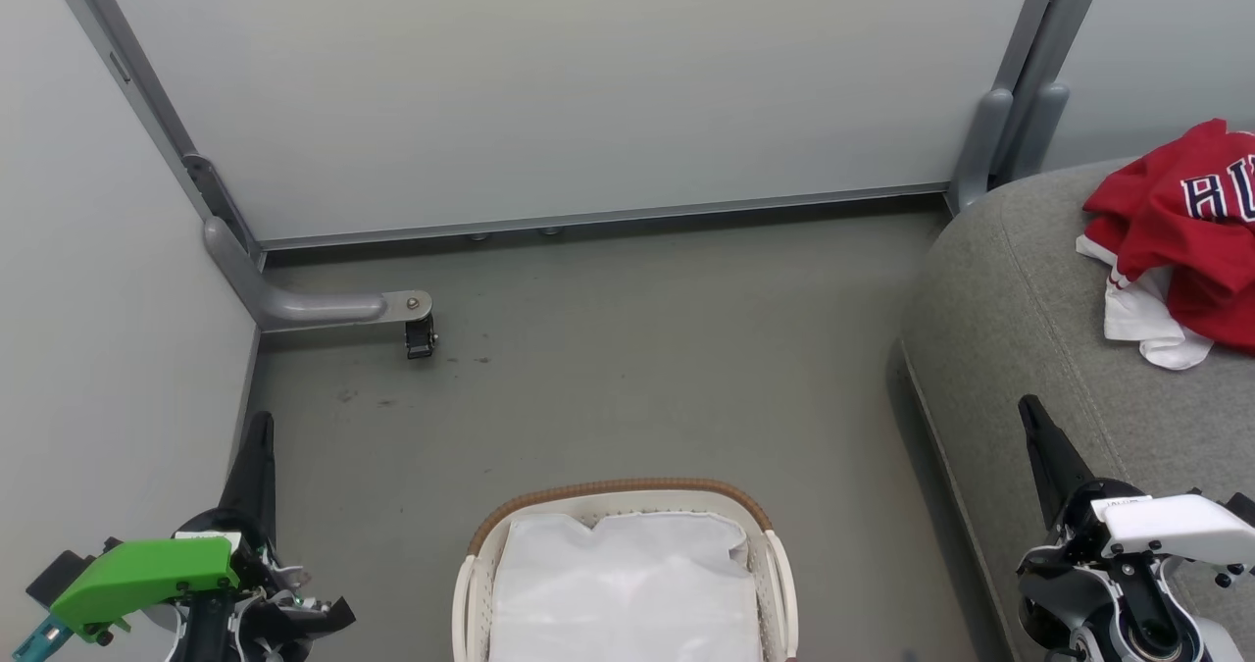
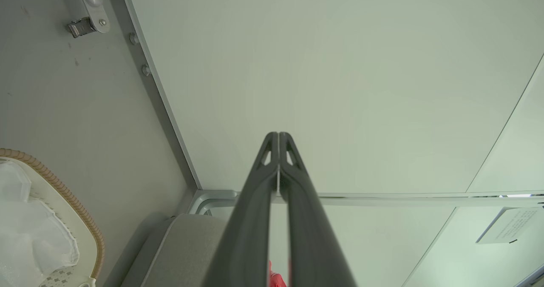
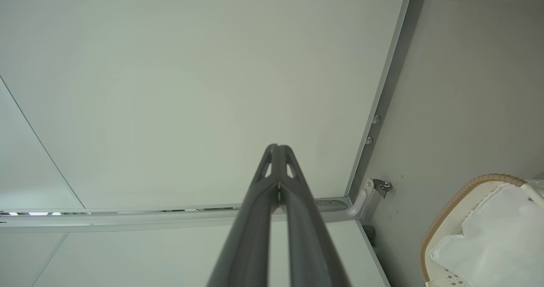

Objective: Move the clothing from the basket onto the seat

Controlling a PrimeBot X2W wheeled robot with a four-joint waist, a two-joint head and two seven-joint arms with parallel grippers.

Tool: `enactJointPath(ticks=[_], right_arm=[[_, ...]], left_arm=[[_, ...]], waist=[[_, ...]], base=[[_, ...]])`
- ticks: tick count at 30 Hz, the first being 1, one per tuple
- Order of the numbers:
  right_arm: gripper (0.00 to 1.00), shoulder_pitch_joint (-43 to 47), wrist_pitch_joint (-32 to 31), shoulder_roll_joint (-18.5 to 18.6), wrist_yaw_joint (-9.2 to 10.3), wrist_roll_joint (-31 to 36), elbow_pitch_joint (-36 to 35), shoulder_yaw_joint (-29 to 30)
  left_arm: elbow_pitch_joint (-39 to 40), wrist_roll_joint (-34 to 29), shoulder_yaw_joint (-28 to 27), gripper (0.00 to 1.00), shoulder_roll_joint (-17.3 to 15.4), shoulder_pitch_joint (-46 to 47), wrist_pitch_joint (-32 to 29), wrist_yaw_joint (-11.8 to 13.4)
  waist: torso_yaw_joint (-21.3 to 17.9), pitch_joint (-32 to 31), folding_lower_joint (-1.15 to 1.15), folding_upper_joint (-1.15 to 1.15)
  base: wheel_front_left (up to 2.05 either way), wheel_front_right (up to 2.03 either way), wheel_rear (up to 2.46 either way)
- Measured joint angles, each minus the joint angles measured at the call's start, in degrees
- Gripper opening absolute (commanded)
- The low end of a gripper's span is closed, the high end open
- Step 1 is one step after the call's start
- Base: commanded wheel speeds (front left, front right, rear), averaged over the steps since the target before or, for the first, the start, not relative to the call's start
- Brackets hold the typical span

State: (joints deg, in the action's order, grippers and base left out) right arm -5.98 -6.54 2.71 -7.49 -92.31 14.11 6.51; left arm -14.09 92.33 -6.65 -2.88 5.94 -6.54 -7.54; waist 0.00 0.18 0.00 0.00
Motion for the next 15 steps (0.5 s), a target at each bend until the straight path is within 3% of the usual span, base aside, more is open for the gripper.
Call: enactJointPath(ticks=[15], right_arm=[[0.0,0.0,0.0,0.0,0.0,0.0,0.0,0.0]], left_arm=[[0.0,0.0,0.0,0.0,0.0,0.0,0.0,0.0]], waist=[[0.0,0.0,0.0,0.0]], base=[[0.0,0.0,0.0]])
